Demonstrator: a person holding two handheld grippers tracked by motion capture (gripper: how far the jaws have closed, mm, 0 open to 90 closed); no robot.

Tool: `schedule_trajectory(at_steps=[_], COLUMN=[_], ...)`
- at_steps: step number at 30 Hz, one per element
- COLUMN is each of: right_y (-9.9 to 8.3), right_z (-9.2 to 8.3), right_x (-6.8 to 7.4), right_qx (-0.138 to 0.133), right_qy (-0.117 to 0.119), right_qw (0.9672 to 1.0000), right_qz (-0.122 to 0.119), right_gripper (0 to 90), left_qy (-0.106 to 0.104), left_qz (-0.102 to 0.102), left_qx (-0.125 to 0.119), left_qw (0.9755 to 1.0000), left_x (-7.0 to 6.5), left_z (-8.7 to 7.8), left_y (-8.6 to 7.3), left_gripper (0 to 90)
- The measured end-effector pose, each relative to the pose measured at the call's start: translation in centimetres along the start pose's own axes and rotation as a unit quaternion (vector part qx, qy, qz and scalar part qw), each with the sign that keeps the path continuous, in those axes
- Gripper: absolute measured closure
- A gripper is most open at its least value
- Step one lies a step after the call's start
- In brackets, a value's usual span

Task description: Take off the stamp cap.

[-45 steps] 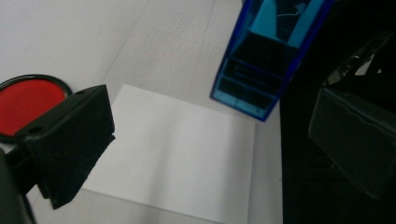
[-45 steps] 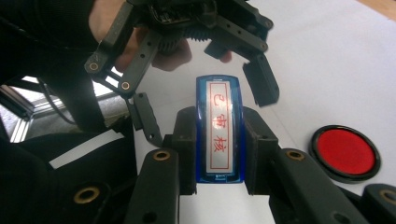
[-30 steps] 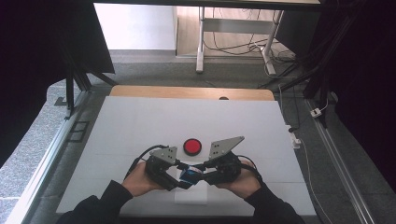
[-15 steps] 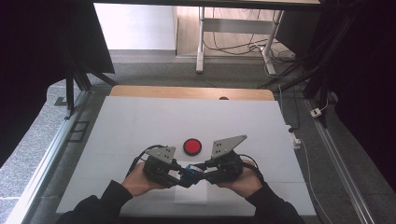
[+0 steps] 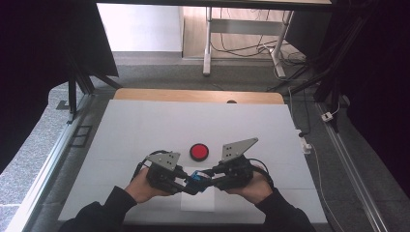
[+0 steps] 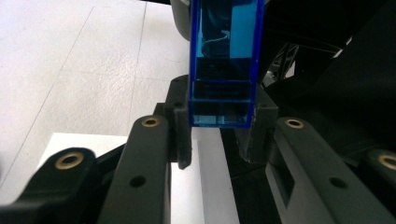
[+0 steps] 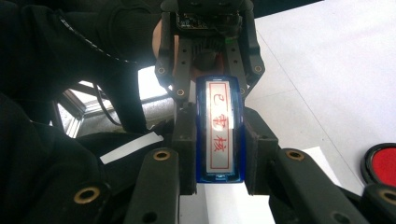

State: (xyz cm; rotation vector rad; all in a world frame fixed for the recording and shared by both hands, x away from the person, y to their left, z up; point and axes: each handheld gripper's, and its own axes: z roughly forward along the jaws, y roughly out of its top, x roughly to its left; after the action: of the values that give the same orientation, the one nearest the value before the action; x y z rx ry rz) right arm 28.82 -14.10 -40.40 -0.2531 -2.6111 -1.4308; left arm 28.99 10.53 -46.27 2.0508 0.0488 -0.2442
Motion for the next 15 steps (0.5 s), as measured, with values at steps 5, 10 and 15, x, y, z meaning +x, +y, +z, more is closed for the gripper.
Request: schedule_trajectory(at_steps=[5, 10, 15], right_y=[-0.02, -0.14, -0.08], right_z=[0.07, 0.1, -0.02], right_x=[-0.01, -0.21, -0.1], right_qx=[0.0, -0.005, -0.008], right_qy=[0.004, 0.019, 0.017], right_qw=[1.0, 0.9998, 0.9998], right_qz=[0.002, 0.009, 0.004], right_gripper=[70.8, 70.8, 70.8], left_qy=[-0.001, 0.001, 0.009], left_qz=[0.0, 0.017, 0.003], left_qx=[0.003, 0.008, 0.015], left_qw=[1.0, 0.9998, 0.9999], left_x=[-0.05, -0.41, -0.46], left_z=[0.01, -0.14, -0.18], left_y=[-0.06, 0.08, 0.38], left_gripper=[68.7, 68.9, 69.0])
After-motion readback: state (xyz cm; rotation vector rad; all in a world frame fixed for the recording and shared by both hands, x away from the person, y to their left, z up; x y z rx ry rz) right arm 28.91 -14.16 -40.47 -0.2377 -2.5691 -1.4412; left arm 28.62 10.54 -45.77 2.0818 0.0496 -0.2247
